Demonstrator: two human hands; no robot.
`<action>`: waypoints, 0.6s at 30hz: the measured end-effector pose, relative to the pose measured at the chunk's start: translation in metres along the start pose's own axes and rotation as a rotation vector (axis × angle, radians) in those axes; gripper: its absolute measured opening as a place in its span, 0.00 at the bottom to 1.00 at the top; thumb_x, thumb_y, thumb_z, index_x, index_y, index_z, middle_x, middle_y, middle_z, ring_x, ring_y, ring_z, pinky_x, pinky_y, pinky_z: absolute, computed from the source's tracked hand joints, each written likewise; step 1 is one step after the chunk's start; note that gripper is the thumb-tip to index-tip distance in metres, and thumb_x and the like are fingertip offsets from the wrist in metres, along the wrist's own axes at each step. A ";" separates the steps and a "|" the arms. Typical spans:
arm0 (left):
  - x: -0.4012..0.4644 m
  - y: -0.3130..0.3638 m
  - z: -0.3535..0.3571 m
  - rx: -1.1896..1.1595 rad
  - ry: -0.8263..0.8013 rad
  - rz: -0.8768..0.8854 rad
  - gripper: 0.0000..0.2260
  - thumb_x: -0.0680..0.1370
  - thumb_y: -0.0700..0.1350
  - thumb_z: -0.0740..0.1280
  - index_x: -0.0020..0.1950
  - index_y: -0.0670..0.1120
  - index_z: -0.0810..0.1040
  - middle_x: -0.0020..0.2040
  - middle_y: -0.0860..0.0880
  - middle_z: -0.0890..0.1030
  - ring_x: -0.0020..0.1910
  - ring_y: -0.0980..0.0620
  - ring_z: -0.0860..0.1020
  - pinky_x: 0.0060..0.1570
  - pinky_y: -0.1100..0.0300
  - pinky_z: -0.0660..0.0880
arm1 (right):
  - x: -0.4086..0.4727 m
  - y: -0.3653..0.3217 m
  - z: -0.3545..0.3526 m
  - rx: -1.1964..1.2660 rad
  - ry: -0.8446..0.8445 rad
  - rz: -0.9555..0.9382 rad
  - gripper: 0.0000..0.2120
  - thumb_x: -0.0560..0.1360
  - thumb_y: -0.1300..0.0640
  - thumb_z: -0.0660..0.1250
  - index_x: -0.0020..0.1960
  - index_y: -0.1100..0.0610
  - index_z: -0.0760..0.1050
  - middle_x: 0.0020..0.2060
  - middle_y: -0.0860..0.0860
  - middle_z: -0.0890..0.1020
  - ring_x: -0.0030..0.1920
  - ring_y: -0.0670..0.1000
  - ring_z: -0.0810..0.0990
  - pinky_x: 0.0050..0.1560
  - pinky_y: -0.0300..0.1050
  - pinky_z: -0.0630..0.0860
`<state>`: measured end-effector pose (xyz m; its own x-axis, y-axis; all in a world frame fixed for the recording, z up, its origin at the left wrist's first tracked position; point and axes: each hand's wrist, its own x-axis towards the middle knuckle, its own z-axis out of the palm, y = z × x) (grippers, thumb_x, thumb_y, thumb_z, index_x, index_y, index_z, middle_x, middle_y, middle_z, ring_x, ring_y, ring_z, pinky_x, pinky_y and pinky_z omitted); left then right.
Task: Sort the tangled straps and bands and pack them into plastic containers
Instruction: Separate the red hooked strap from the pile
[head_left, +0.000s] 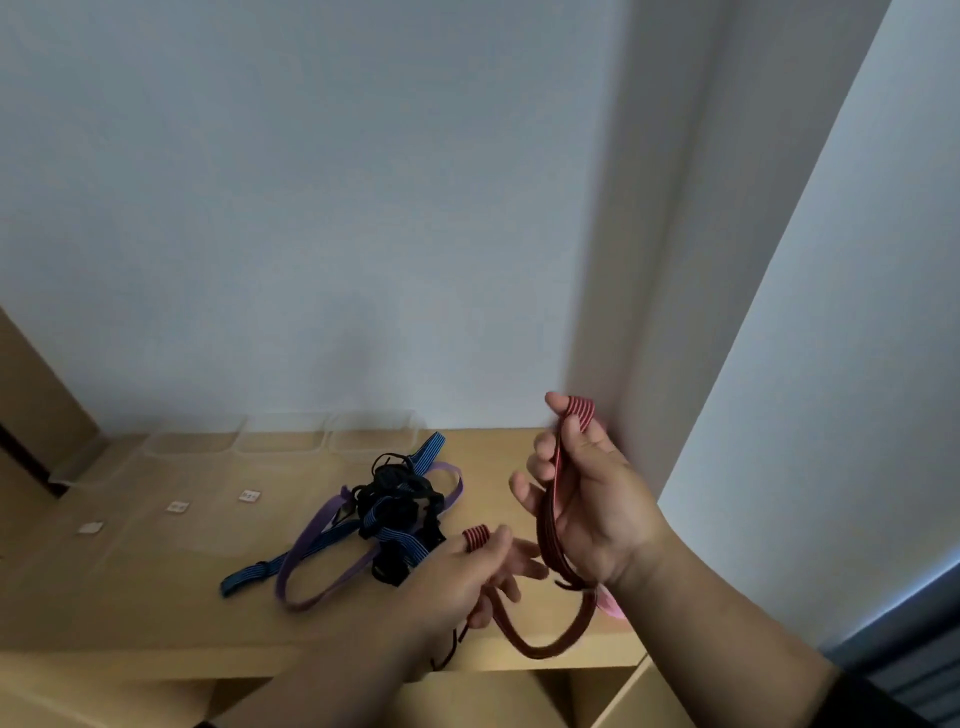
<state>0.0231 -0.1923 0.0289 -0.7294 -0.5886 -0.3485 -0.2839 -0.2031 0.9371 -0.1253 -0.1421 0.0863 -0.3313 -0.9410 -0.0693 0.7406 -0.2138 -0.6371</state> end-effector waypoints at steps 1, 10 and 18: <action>-0.001 -0.003 0.001 0.033 -0.020 0.029 0.16 0.77 0.60 0.63 0.51 0.53 0.85 0.40 0.48 0.83 0.25 0.56 0.70 0.28 0.63 0.66 | 0.003 -0.004 0.002 -0.003 0.004 -0.021 0.11 0.79 0.54 0.62 0.53 0.49 0.82 0.34 0.51 0.76 0.31 0.48 0.74 0.41 0.50 0.81; 0.002 -0.006 0.007 0.165 -0.051 0.174 0.09 0.77 0.38 0.71 0.56 0.47 0.81 0.41 0.54 0.84 0.33 0.63 0.77 0.36 0.69 0.72 | 0.014 -0.027 0.009 0.008 0.046 -0.217 0.11 0.81 0.55 0.60 0.49 0.47 0.80 0.35 0.50 0.76 0.33 0.48 0.74 0.49 0.54 0.78; -0.005 -0.015 0.000 0.207 0.138 0.213 0.08 0.82 0.49 0.64 0.56 0.58 0.82 0.40 0.53 0.83 0.31 0.58 0.74 0.35 0.62 0.70 | 0.004 -0.046 -0.009 -0.141 0.189 -0.328 0.09 0.83 0.62 0.60 0.51 0.52 0.77 0.31 0.51 0.68 0.29 0.49 0.66 0.37 0.47 0.73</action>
<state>0.0305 -0.1862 0.0165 -0.6990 -0.7040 -0.1255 -0.2646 0.0917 0.9600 -0.1654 -0.1333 0.1082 -0.6484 -0.7609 0.0238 0.4943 -0.4446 -0.7470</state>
